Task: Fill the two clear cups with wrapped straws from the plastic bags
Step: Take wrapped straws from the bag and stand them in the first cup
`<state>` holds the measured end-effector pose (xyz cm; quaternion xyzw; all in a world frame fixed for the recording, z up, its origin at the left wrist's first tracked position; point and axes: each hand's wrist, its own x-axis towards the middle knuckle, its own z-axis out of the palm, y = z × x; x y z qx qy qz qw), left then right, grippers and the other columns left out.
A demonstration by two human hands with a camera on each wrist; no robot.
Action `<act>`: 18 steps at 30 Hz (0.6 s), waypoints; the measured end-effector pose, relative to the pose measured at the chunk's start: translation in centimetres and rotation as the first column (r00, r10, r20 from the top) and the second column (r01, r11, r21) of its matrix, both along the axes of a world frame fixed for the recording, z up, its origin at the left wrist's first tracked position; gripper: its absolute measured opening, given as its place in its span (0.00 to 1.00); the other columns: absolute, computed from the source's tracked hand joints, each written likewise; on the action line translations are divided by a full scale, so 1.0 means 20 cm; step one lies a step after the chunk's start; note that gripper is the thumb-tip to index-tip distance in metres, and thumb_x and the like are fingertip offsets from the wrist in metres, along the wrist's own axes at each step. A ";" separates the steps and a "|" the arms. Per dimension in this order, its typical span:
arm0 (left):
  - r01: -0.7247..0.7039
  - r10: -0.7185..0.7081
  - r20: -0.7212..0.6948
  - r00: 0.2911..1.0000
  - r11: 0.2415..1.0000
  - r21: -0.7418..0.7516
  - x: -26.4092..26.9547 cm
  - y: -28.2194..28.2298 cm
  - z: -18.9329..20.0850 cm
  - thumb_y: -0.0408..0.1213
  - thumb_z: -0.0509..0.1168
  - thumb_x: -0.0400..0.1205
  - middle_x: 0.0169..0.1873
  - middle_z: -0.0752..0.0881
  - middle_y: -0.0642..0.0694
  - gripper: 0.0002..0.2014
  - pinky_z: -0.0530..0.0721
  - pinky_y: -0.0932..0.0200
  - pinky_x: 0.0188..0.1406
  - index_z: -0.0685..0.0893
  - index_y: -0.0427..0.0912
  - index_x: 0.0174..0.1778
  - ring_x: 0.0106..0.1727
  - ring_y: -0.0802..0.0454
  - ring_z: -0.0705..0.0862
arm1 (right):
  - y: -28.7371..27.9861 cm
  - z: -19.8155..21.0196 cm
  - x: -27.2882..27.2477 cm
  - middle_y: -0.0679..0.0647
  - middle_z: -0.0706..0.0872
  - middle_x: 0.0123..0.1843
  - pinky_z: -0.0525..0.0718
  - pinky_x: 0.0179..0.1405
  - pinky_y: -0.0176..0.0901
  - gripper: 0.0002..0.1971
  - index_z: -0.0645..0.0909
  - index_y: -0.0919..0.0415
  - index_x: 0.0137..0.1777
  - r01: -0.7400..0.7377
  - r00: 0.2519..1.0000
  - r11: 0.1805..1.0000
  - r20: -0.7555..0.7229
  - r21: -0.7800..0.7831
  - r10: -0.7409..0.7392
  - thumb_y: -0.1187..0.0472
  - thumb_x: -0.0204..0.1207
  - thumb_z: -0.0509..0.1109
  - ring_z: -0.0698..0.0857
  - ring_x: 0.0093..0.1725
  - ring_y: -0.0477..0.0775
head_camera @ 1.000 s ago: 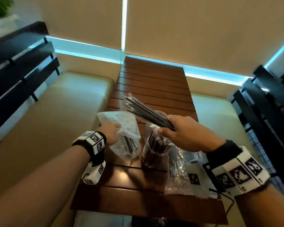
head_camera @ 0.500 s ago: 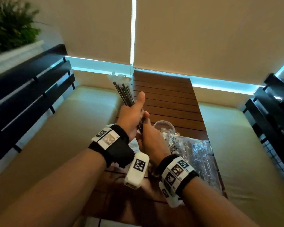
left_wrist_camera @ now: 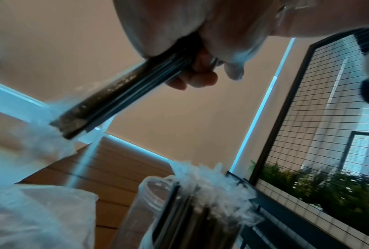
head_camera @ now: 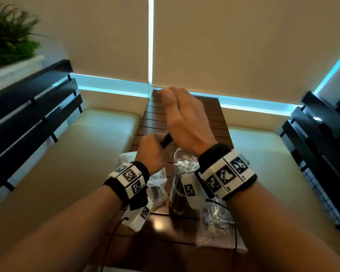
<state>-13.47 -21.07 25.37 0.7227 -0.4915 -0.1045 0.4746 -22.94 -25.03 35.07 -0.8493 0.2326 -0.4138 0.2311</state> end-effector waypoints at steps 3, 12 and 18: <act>0.208 -0.216 -0.165 0.962 0.976 -0.067 -0.04 0.00 0.03 0.30 0.73 0.74 0.50 0.81 0.46 0.18 0.80 0.73 0.51 0.84 0.33 0.60 0.43 0.62 0.79 | 0.04 -0.08 0.05 0.53 0.89 0.46 0.83 0.50 0.52 0.30 0.87 0.60 0.48 0.005 0.977 0.999 -0.210 -0.049 -0.015 0.43 0.85 0.46 0.86 0.46 0.53; 0.135 -0.133 0.070 0.989 0.991 -0.020 -0.01 -0.04 0.01 0.31 0.59 0.87 0.40 0.85 0.48 0.06 0.81 0.68 0.44 0.80 0.34 0.52 0.45 0.54 0.81 | 0.05 -0.16 0.00 0.50 0.88 0.45 0.83 0.46 0.51 0.24 0.84 0.57 0.57 -0.033 0.996 0.999 -0.089 -0.028 0.030 0.46 0.86 0.49 0.85 0.44 0.50; -0.013 0.008 -0.083 0.997 0.998 -0.063 -0.03 -0.01 0.01 0.40 0.67 0.82 0.21 0.78 0.54 0.19 0.73 0.69 0.23 0.76 0.48 0.23 0.23 0.59 0.77 | -0.06 -0.32 -0.15 0.50 0.84 0.63 0.79 0.63 0.58 0.33 0.72 0.52 0.78 0.031 0.997 0.999 -0.071 0.020 -0.029 0.35 0.82 0.43 0.81 0.61 0.48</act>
